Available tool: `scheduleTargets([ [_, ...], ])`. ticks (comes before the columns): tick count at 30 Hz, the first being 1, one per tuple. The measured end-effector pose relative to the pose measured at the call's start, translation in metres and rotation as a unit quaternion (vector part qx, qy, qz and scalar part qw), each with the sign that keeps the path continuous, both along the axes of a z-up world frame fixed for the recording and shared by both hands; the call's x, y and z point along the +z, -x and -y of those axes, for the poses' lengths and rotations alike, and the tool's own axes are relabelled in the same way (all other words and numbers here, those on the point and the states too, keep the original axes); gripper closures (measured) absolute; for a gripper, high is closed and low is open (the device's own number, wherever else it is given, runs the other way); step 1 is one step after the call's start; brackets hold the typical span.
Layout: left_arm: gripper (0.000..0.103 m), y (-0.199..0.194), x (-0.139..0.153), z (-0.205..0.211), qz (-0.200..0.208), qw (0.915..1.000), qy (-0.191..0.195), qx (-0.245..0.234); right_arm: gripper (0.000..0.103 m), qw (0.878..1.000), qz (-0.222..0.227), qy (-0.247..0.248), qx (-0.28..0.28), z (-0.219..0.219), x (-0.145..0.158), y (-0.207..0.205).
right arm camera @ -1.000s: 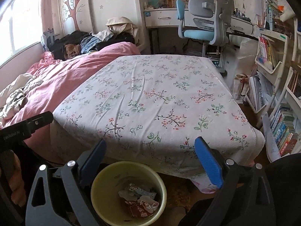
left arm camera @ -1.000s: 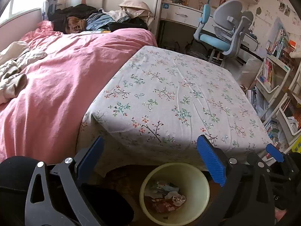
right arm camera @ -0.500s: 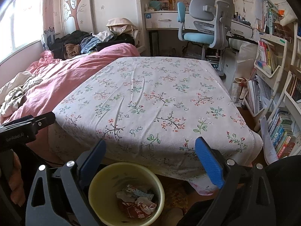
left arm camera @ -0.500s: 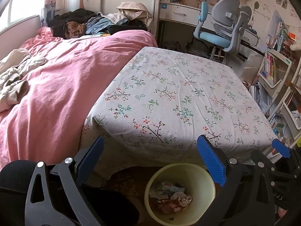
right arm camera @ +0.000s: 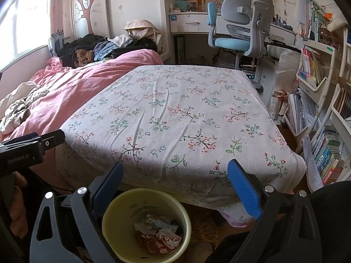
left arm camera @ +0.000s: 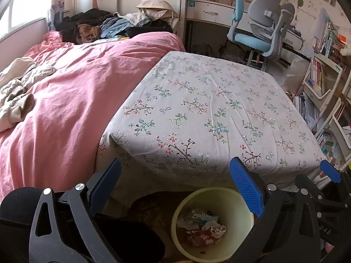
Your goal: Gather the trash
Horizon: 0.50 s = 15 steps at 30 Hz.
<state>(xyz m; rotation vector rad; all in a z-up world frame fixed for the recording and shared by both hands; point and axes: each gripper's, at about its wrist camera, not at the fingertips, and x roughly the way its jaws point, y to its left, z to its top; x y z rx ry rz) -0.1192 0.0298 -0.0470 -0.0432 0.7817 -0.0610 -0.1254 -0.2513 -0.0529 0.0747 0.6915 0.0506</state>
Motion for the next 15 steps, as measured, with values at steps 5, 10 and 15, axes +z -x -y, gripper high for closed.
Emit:
scheduleTargets([
  [5,0.007,-0.0003,-0.0006,0.0002,0.000,1.0000,-0.001,-0.001,0.011,1.000,-0.001,0.001,0.001,0.0002,-0.0016,0.0003],
  [10,0.007,0.0002,-0.0005,-0.0006,0.001,1.0000,0.001,0.001,0.011,1.000,-0.001,0.003,0.001,-0.0008,-0.0018,0.0006],
  [15,0.007,0.0008,0.0005,-0.0016,0.002,1.0000,0.001,0.003,0.011,1.000,0.000,0.003,0.001,-0.0011,-0.0018,0.0004],
])
